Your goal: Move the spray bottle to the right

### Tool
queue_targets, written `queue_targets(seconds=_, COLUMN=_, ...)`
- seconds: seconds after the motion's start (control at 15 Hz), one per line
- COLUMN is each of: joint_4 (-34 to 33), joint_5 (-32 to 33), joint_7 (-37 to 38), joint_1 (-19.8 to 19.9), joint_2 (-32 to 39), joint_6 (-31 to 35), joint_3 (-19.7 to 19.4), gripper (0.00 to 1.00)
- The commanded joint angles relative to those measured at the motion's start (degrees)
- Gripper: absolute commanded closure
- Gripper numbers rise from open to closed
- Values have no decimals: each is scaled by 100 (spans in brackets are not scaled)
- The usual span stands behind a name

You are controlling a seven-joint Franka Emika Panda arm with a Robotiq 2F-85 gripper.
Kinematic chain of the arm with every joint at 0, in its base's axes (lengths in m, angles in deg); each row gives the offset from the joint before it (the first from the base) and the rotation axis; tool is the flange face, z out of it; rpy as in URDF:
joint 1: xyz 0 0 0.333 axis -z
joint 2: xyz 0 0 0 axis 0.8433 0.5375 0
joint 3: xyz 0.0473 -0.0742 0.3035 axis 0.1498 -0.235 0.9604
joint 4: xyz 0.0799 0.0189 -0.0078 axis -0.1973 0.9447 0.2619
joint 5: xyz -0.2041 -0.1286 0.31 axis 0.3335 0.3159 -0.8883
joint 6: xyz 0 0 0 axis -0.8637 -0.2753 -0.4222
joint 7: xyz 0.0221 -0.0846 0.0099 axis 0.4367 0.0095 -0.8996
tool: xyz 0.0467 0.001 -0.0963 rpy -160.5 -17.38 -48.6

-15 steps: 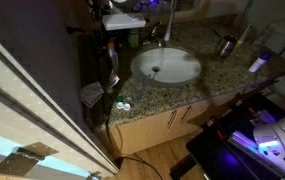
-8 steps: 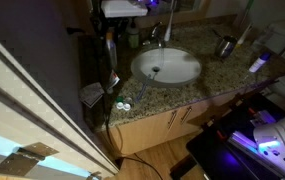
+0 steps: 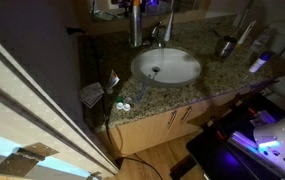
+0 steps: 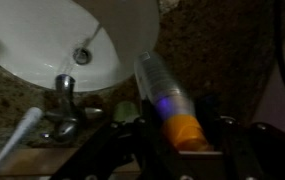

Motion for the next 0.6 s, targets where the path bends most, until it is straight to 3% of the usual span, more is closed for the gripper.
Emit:
queue_targets(seconds=0.0, joint_4=1186, joint_5=-30, joint_7=611, joint_1=478, joint_2=-1111, joint_6=-102, joint_3=-92, gripper=75)
queue_targets(seconds=0.27, joint_4=2266, joint_5=-548, joint_7=963, joint_1=1205, joint_2=-2061, joint_6=90, joint_3=-204, gripper=75)
queue_targets(seconds=0.4, joint_4=2888, joint_5=-1153, joint_7=787, joint_1=1520, joint_2=-2623, joint_6=245, joint_3=-292, gripper=75)
queue_targets(seconds=0.47, joint_4=2045, joint_5=-737, joint_7=866, joint_1=1453, joint_2=-1924, joint_6=-70, joint_3=-105, gripper=50)
queue_targets(seconds=0.53, joint_4=2306, joint_5=-931, joint_7=825, joint_1=1585, joint_2=-2155, joint_6=-32, joint_3=-147, gripper=50)
